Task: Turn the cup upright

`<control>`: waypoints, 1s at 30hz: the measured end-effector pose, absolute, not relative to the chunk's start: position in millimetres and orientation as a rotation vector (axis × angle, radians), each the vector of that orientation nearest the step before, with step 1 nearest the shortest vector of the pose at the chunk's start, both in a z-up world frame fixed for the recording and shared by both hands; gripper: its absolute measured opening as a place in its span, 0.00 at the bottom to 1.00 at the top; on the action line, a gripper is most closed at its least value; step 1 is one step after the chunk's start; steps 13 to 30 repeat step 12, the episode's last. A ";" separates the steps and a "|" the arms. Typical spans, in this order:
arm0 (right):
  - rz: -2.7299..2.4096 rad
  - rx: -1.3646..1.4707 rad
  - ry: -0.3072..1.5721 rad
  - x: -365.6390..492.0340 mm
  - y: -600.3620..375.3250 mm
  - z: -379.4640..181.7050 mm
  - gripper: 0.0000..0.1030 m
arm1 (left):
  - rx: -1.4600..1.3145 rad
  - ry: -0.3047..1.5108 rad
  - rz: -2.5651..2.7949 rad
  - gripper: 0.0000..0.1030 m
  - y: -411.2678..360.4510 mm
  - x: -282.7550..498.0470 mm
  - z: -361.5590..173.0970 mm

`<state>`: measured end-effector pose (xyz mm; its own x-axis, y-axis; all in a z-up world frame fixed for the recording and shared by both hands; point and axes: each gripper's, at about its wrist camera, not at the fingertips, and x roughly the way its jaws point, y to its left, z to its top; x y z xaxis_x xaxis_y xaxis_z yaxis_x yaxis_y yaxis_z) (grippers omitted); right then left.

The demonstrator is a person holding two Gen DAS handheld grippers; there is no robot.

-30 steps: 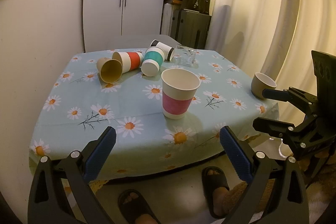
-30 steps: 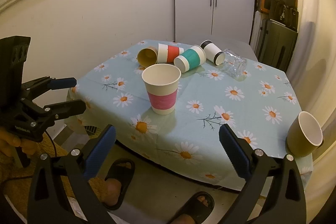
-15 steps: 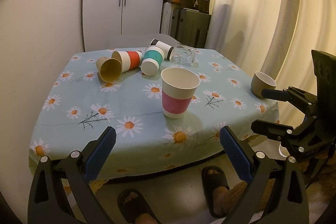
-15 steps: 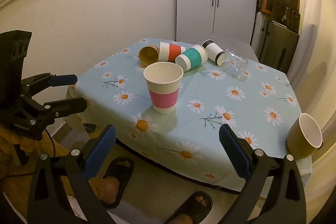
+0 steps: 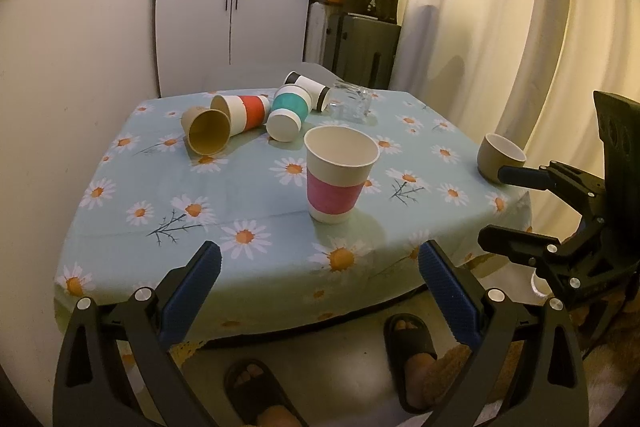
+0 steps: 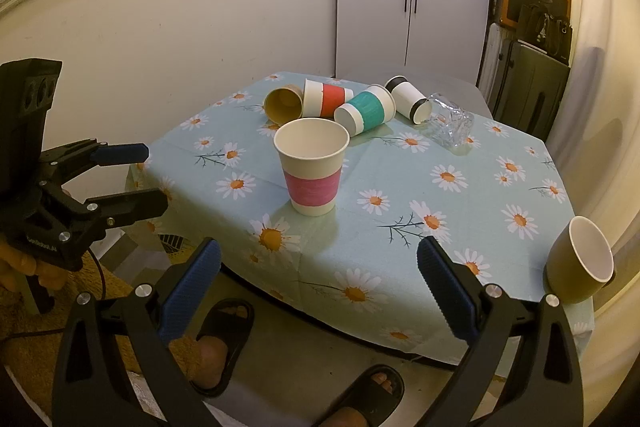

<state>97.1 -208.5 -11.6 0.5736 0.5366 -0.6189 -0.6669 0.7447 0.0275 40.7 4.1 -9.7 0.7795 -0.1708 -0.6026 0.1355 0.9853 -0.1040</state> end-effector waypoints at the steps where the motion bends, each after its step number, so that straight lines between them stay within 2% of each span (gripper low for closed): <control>1: 0.712 -0.218 0.648 96.8 -208.2 -11.5 0.95 | -0.056 0.656 -0.164 0.93 4.0 40.6 -9.7; 30: 0.712 -0.219 0.649 97.3 -208.4 -11.8 0.95 | -0.058 0.661 -0.161 0.93 3.9 41.3 -10.6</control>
